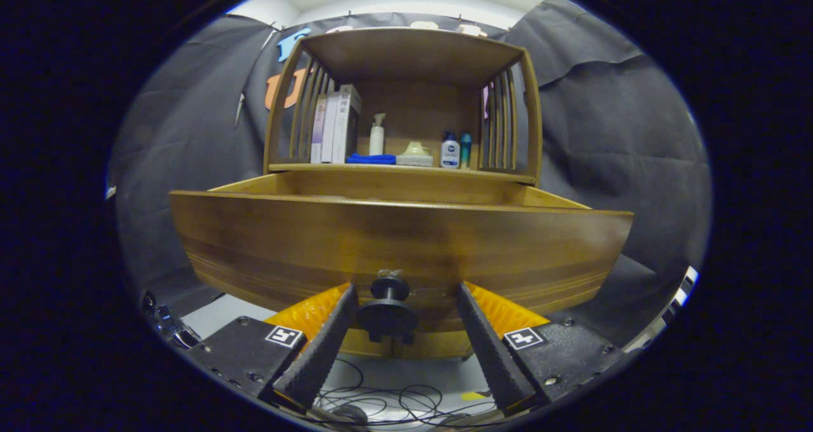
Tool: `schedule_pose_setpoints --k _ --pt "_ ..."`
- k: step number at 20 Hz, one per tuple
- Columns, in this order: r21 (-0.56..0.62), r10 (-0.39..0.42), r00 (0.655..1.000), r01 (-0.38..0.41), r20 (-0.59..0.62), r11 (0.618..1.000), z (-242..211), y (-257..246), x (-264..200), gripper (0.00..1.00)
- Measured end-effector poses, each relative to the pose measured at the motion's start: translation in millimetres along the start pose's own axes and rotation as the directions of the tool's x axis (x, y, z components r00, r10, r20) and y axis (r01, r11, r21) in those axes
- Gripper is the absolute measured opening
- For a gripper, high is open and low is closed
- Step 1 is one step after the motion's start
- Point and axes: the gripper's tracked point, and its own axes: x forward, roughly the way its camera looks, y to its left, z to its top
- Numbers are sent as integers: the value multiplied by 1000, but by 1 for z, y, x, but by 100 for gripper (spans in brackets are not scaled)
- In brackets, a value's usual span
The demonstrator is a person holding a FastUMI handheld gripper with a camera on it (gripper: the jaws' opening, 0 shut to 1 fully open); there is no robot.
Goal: Pull open the drawer, take out the items inside it, and place them on the countertop above the cabinet.
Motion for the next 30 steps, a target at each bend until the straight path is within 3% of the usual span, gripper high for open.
schedule_pose_setpoints --k 18,30 --pt "-4 27 999 -27 25 1000 16 -1 38 100" --pt "-23 16 1000 -16 -4 1000 45 4 120 100"
